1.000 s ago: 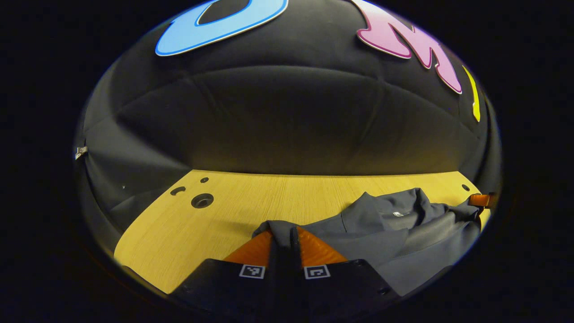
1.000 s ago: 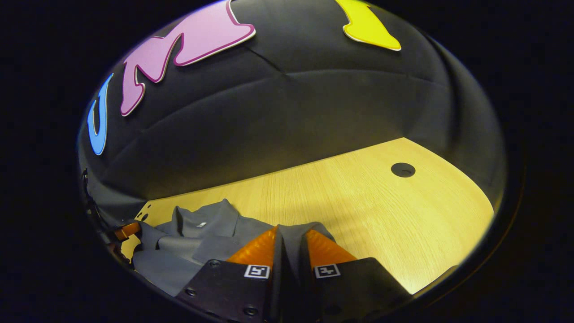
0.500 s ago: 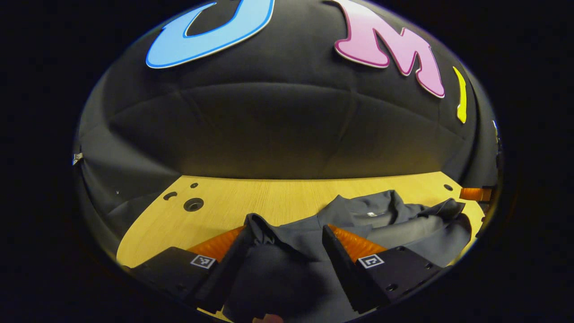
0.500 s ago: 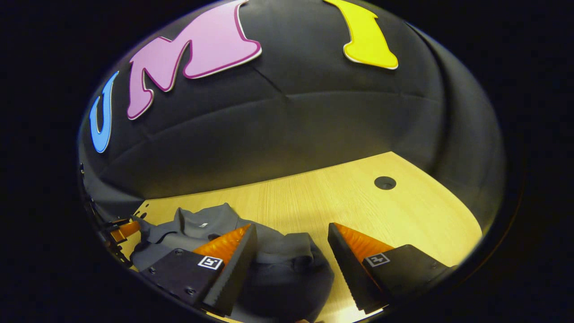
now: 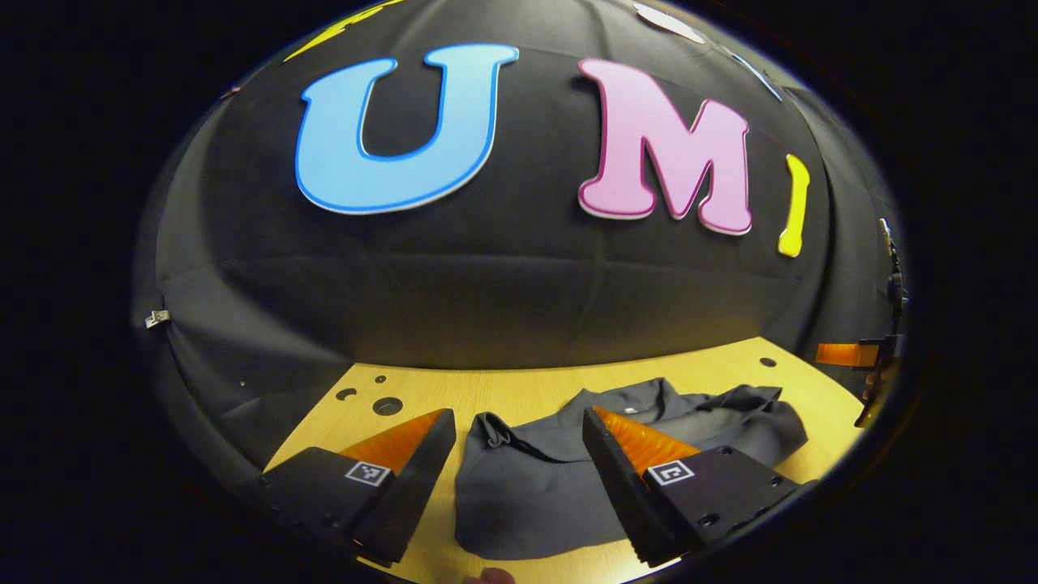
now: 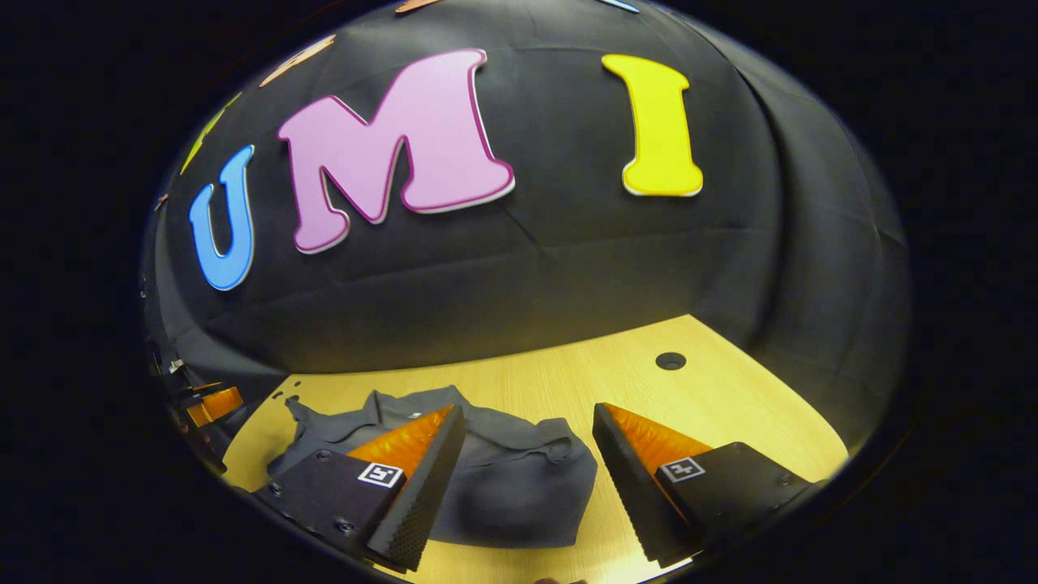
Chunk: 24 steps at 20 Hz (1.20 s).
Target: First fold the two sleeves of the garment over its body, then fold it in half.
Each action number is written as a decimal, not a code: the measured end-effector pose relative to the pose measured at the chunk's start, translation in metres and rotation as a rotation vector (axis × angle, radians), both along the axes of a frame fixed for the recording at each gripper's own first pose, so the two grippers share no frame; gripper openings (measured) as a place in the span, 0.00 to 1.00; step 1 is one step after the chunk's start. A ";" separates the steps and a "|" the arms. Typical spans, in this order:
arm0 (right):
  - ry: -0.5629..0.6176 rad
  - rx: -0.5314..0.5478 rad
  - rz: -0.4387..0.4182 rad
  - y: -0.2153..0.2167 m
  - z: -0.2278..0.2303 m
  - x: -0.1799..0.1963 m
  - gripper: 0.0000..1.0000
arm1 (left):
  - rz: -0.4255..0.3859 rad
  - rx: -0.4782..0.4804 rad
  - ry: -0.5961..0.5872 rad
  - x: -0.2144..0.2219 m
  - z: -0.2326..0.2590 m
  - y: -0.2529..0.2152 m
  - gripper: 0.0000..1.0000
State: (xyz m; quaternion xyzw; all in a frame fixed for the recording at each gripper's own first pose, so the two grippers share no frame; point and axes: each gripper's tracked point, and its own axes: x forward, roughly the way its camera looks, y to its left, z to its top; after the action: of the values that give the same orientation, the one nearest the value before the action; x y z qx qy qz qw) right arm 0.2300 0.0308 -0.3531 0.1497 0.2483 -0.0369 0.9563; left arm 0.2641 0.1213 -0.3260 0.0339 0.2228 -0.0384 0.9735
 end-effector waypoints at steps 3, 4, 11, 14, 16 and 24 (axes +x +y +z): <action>-0.048 0.012 -0.003 0.007 0.045 -0.027 0.98 | -0.029 0.006 -0.032 -0.029 0.035 0.001 0.99; -0.057 0.013 -0.002 0.009 0.057 -0.037 0.98 | -0.044 0.007 -0.038 -0.041 0.045 -0.001 0.99; -0.076 0.031 0.036 0.029 0.112 -0.113 0.98 | -0.059 -0.042 -0.037 -0.126 0.086 -0.011 0.99; -0.061 0.046 0.057 0.037 0.121 -0.130 0.98 | -0.019 -0.087 -0.009 -0.161 0.093 -0.011 0.99; -0.076 0.063 0.078 0.042 0.133 -0.136 0.98 | 0.017 -0.099 -0.009 -0.179 0.102 -0.008 0.99; -0.184 0.042 0.203 0.047 0.194 -0.182 0.98 | 0.143 -0.025 -0.086 -0.251 0.169 -0.013 0.97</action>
State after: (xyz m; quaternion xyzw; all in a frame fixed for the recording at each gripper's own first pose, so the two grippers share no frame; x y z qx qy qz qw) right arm 0.0478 0.0779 -0.1592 0.1464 0.1743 0.0791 0.9705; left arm 0.0129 0.1082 -0.1574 0.0073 0.1823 0.0299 0.9828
